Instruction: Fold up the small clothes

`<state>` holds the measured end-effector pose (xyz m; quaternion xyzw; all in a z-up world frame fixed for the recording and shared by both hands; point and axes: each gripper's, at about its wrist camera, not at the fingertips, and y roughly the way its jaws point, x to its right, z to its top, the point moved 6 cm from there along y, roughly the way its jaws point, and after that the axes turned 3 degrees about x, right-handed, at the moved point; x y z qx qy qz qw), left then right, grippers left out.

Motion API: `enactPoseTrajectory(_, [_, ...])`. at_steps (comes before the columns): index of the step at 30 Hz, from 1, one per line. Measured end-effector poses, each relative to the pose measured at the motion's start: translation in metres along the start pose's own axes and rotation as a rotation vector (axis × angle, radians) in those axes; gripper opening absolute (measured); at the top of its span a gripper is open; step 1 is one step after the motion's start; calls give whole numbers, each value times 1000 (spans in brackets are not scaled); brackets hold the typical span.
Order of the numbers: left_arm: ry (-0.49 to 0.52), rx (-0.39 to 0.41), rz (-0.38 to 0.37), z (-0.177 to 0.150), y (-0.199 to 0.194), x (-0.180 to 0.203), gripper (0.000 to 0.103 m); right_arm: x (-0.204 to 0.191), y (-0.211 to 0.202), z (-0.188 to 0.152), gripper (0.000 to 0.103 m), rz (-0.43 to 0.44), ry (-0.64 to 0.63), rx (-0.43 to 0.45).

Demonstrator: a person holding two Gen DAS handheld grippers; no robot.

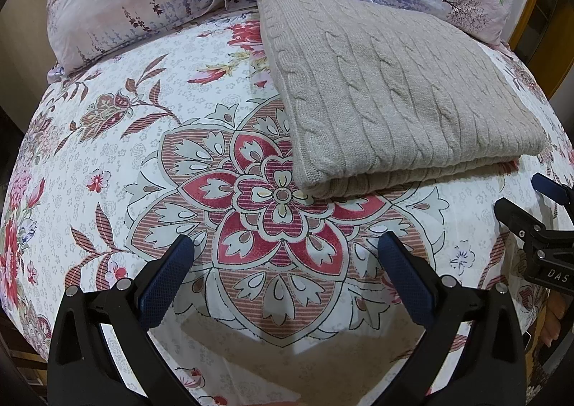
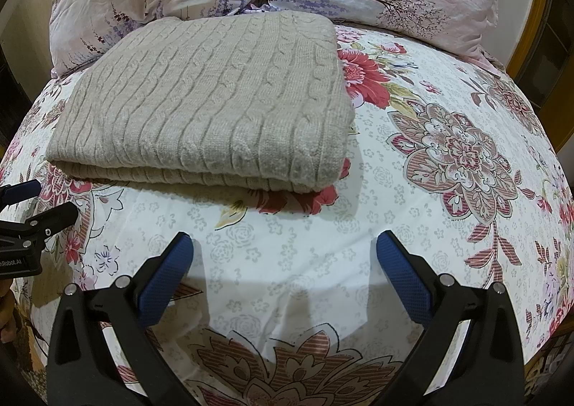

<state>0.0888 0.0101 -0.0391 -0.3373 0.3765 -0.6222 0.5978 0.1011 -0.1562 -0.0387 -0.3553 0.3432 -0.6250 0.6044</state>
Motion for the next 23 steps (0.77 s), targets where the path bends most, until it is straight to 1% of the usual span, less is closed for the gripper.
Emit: enactPoseTrajectory(23, [6,0,-3,1,0,-1,102,0,0,0,101,2,-2,-1])
